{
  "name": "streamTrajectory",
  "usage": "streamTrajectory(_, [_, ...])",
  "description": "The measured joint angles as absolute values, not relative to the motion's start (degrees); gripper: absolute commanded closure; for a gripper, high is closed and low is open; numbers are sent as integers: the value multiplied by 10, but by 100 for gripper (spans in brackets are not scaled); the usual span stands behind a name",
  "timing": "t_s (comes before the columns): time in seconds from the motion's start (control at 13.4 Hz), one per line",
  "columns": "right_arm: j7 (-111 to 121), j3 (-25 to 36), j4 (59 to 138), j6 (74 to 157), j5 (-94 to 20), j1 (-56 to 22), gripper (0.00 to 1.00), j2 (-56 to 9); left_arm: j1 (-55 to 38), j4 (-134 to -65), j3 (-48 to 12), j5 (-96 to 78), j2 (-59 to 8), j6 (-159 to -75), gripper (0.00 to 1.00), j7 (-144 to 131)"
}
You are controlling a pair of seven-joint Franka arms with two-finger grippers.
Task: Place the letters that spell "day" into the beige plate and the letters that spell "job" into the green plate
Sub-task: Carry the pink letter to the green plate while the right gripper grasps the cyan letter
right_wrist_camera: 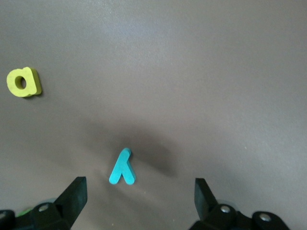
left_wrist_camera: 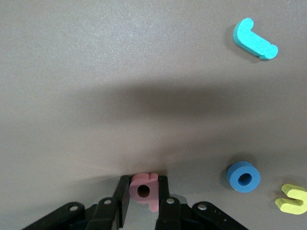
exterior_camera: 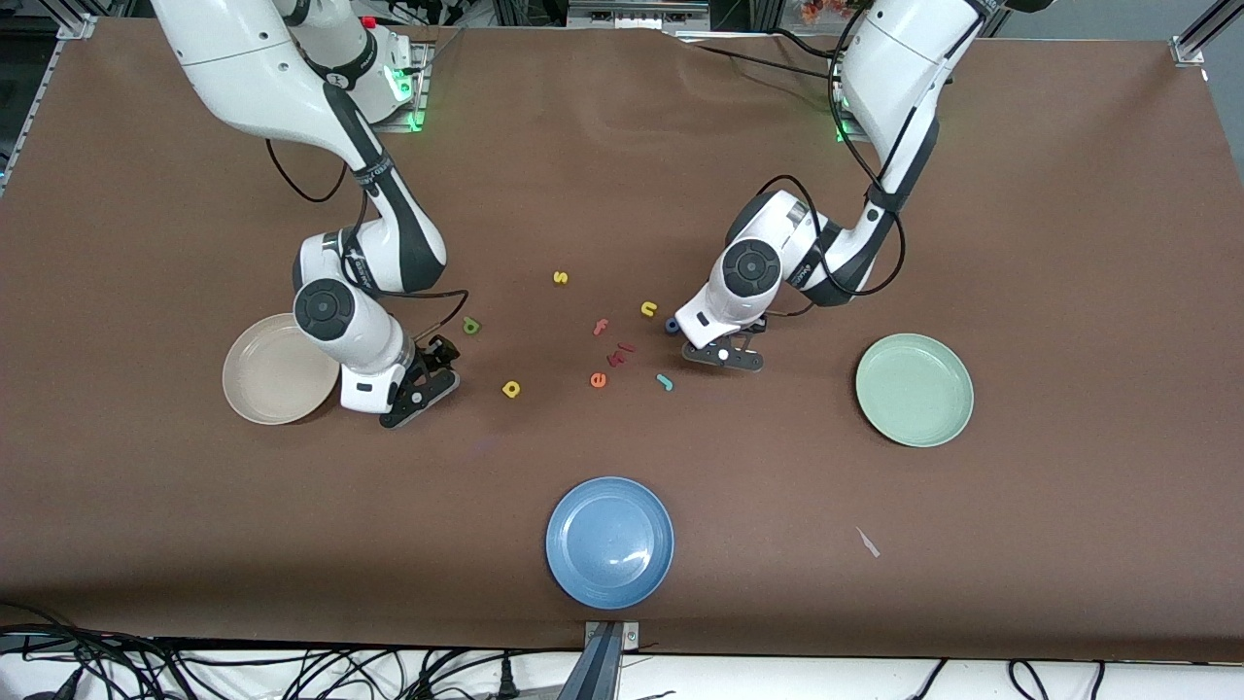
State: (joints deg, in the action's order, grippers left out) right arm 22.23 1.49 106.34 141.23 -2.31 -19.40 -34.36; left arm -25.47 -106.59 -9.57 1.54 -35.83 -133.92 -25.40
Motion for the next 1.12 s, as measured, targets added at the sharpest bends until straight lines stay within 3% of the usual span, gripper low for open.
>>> streamTrajectory(0.52, [228,10,1055,1413,-23,-196,29,-362,-199,-1039,-83,23,-295,-1205,100,-165])
streamTrajectory(0.75, [230,9,1054,1413,-23,-196,37,-366,-104,-1039,-81,23,-282,-1192,100,-22])
streamTrajectory(0.89, [231,9,1053,1413,-23,-196,50,-366,-55,-1040,-80,35,-284,-1192,100,54])
streamTrajectory(1.12, [231,8,1053,1413,-23,-196,61,-366,-5,-1040,-80,75,-298,-1197,100,140])
